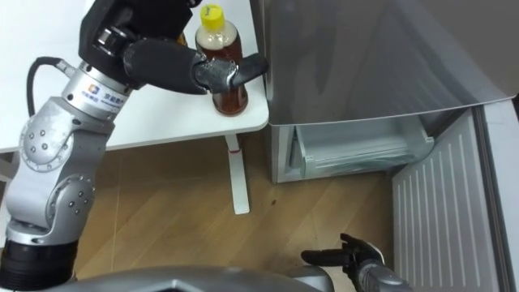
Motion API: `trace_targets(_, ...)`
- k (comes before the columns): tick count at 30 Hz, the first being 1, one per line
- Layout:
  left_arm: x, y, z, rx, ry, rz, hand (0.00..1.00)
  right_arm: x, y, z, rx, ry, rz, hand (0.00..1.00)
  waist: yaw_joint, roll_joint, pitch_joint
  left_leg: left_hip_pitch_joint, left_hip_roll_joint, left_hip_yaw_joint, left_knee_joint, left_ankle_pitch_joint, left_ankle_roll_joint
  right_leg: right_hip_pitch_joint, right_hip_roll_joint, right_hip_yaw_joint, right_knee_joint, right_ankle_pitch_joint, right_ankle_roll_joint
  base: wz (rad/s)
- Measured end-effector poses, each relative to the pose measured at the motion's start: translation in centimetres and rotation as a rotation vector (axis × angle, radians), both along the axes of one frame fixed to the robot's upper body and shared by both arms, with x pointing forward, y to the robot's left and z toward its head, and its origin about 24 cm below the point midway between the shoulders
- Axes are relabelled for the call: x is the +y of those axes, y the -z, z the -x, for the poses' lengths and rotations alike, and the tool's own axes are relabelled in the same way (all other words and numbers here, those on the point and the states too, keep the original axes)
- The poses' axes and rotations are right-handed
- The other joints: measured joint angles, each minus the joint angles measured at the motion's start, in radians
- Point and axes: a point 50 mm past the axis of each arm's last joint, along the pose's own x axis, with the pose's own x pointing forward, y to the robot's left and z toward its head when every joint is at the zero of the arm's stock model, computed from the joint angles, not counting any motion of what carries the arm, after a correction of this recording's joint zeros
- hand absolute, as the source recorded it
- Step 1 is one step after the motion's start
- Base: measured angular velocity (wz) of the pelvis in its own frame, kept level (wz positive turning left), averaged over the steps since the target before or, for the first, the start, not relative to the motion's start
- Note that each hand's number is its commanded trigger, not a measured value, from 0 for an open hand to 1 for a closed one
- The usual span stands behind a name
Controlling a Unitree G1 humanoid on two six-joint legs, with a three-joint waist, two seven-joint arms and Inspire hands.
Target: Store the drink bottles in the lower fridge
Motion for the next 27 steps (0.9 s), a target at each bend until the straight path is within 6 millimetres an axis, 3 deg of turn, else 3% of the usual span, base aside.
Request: trace_targets(27, 0.6, 1.4, 0.1, 0.073, -0.065, 0.008, 0.00, 0.0, 0.0, 0.0, 0.001, 0.006, 0.012, 0.00, 0.000, -0.001, 0.0010, 0.008, 0.000, 0.003, -0.001, 0.000, 0.000, 0.006, 0.000, 0.006, -0.002, 0.000, 0.000, 0.00)
